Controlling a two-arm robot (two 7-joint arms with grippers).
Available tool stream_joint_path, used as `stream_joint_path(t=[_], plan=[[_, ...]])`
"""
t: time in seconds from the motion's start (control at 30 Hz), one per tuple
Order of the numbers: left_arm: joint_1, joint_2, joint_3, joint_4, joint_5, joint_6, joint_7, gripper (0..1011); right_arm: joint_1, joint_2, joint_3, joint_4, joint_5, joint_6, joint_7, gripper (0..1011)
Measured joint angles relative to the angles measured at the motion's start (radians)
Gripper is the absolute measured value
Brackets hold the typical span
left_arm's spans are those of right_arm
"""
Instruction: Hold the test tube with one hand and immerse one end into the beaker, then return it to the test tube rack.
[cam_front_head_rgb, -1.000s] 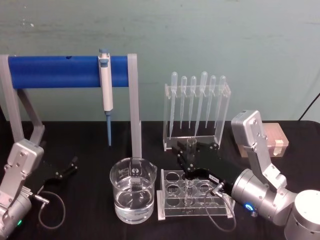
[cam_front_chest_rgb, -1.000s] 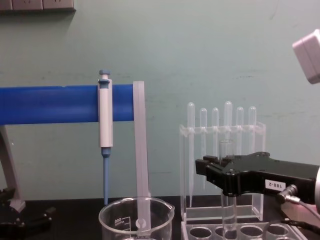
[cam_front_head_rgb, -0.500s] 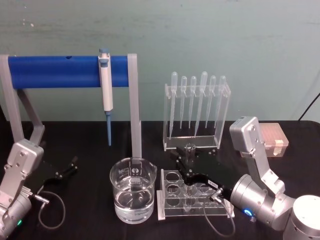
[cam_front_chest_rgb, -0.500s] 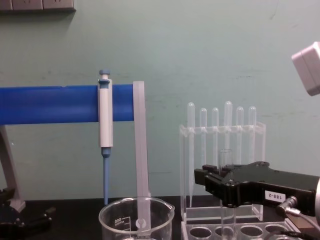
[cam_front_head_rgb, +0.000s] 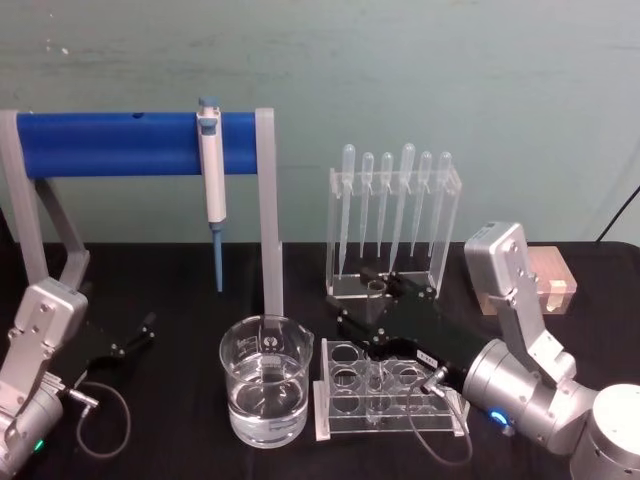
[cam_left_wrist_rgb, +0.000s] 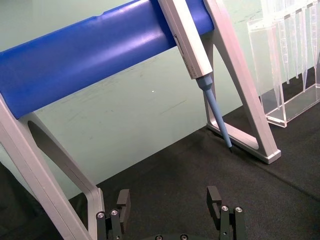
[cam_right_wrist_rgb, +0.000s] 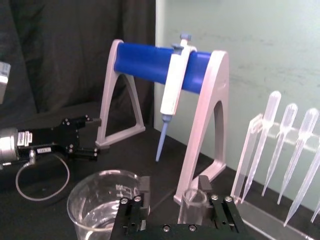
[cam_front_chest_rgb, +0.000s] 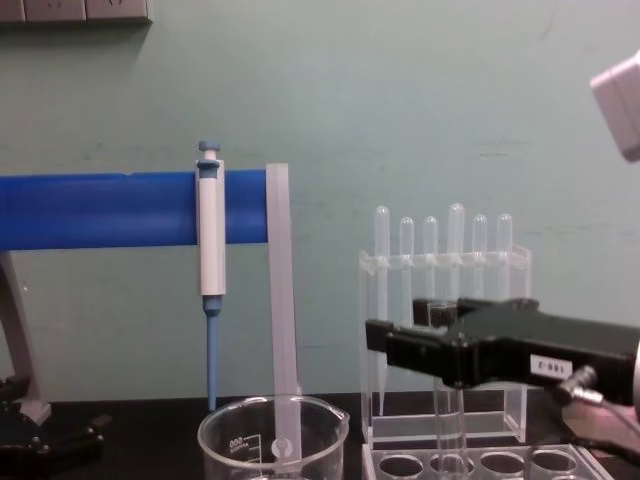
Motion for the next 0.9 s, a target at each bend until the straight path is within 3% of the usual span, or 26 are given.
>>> stream_joint_path(t=[0.43, 0.63, 0.87, 0.9], plan=[[0.0, 0.0, 0.0, 0.0, 0.0, 0.0, 0.0, 1000, -0.012, 0.028, 0.045, -0.111, 0.004, 0.008, -0.022, 971], [0.0, 0.0, 0.0, 0.0, 0.0, 0.0, 0.0, 1000, -0.044, 0.044, 0.088, -0.156, 0.024, 0.002, -0.039, 1003], [0.0, 0.0, 0.0, 0.0, 0.0, 0.0, 0.0, 1000, -0.124, 0.074, 0.181, -0.197, 0.046, -0.028, -0.079, 1002], [0.0, 0.0, 0.0, 0.0, 0.0, 0.0, 0.0, 1000, -0.124, 0.074, 0.181, -0.197, 0.046, -0.028, -0.079, 1002]])
